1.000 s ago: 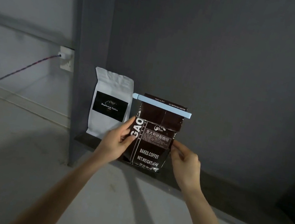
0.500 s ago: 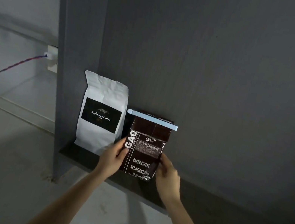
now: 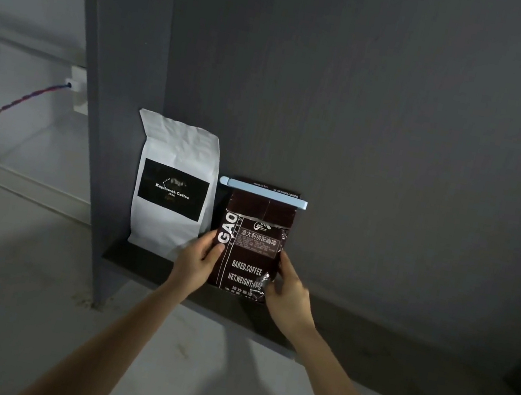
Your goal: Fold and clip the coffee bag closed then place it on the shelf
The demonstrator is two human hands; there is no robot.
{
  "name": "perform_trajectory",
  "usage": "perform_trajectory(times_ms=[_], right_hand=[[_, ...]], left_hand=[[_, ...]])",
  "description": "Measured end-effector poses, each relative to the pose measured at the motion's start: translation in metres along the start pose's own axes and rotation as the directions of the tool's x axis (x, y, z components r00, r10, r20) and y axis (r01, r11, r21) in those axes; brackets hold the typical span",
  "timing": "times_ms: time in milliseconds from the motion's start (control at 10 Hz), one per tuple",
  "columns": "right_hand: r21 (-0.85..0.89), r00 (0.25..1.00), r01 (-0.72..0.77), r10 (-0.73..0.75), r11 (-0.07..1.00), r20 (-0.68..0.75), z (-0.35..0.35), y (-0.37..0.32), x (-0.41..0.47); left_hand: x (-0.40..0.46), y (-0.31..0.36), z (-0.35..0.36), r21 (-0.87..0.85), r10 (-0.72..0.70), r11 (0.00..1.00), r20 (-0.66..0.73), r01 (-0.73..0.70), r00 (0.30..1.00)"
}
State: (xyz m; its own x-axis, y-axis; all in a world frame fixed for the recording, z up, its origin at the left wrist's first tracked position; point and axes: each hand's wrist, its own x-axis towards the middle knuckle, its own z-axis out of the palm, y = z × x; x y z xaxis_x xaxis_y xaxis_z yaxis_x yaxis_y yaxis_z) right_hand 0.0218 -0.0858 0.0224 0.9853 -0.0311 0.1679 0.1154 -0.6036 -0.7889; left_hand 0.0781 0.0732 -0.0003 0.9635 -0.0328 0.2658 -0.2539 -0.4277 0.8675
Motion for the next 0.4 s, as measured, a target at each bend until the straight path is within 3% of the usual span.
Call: perform_trajectory(times_ms=[200,400], right_hand=[[-0.044,0.999,0.007,-0.005,0.999,0.052,-0.015,-0.014,-0.003],[-0.226,1.000,0.026,-0.025,0.974,0.008,-0.032,-0.025,-0.014]], left_hand=[[0.006,0.017,-0.008,-0.017,-0.007,1.000,0.017,0.007,1.000],[0.002,0.040,-0.011,0.165,0.077,0.983,0.003,-0.077,0.997]])
